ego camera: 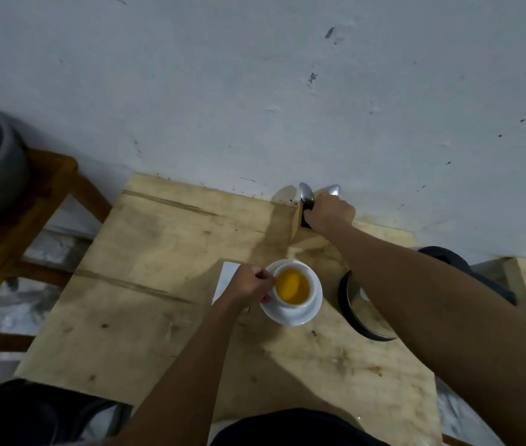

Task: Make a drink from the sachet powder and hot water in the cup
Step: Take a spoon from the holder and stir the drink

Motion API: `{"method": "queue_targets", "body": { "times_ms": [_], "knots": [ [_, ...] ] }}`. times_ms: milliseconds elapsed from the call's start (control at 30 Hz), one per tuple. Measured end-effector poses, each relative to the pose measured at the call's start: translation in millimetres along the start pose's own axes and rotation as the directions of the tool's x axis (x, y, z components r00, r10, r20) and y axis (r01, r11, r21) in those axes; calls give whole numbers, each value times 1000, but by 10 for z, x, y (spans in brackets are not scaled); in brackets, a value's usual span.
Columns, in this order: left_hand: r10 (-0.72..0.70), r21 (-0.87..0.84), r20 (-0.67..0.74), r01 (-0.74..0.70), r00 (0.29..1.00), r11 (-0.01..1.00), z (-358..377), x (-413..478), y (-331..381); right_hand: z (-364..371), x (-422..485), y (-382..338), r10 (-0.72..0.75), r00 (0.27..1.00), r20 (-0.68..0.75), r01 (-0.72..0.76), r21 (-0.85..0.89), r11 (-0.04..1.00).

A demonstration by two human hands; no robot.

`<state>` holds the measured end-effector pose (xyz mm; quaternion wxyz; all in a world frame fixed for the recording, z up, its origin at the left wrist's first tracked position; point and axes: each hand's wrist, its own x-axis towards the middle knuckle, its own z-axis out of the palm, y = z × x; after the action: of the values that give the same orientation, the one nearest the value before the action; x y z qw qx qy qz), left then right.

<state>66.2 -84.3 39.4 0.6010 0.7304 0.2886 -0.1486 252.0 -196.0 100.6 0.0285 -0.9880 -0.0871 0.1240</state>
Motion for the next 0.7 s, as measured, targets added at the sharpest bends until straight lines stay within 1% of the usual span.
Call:
{"method": "queue_targets", "body": {
  "times_ms": [100,167,267,367,433,533,633,700],
  "knots": [
    [15,-21,-14,-16,1000,1000,31,-21,3,7,-54,12,35,999,-19,-34,35,999],
    [-2,-37,-34,1,999,999,63,-22,7,-24,-121,25,44,997,-58,-40,63,997],
    [-35,-49,-45,32,998,998,100,-40,39,-166,-288,54,42,982,-186,-15,145,989],
    [-44,-58,-43,42,998,997,117,-73,61,-403,-574,115,52,945,-322,46,289,956],
    [-43,-56,-50,40,998,998,118,-71,53,-547,-788,164,57,909,-412,115,381,917],
    [-31,-52,-58,28,998,998,138,-79,44,-692,-1143,252,62,866,-496,230,505,832],
    [-25,-67,-76,20,997,998,156,-89,35,-699,-1418,341,53,851,-523,308,579,755],
    [-25,-64,-82,19,996,998,158,-101,29,-632,-1552,397,62,861,-504,338,659,672]
  ]
}}
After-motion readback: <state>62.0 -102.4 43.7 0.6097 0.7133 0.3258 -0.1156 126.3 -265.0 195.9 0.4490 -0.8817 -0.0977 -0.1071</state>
